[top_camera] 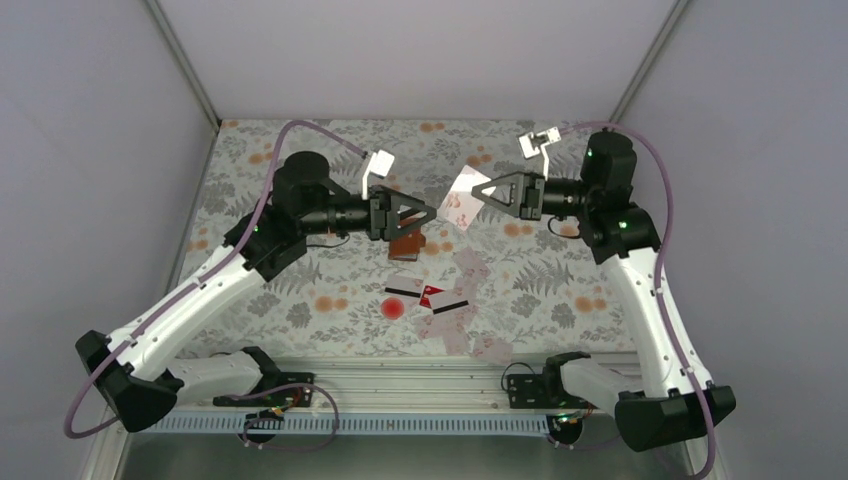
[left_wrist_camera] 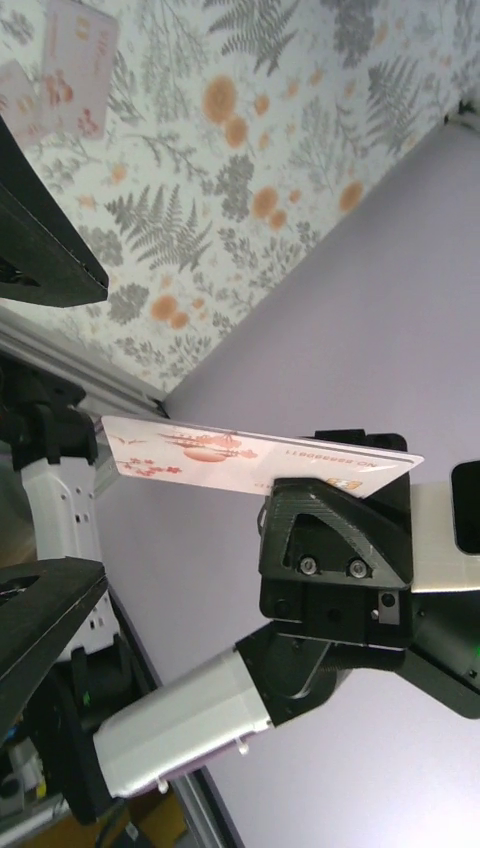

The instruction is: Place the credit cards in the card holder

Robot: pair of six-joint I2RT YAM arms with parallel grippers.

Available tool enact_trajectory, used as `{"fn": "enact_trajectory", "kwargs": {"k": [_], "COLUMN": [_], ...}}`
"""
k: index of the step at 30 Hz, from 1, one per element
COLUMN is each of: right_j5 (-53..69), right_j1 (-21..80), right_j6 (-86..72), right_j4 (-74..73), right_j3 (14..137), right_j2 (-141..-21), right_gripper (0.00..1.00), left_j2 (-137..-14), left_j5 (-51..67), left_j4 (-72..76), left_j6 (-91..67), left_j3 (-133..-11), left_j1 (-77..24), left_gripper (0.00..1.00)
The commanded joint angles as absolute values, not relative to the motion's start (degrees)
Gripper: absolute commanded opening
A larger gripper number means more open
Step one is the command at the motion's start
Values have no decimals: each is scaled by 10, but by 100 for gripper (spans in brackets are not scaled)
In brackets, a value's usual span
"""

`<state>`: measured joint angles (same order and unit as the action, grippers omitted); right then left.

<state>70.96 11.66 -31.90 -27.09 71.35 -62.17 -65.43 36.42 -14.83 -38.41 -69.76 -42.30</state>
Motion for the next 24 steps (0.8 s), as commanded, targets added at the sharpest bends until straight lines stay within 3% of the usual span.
{"fn": "enact_trajectory", "kwargs": {"k": [1,11,24], "right_j5": [691,631,601], "right_j1": [122,121,122], "right_j6": [-333,-361,-359], "right_j4": [-249,-211,-213], "right_j3": [765,791,817], "right_j2": [-638,-642,-649], "right_gripper": [4,4,4], "left_j2": [-667,-730,-746], "left_j5": [427,472,467], "left_j4": [-78,-25,-68], "left_j6": [-441,-501,-472], "left_j3": [-730,-776,-816], "left_j1": [-404,-386,-385], "left_gripper": [65,69,72]}}
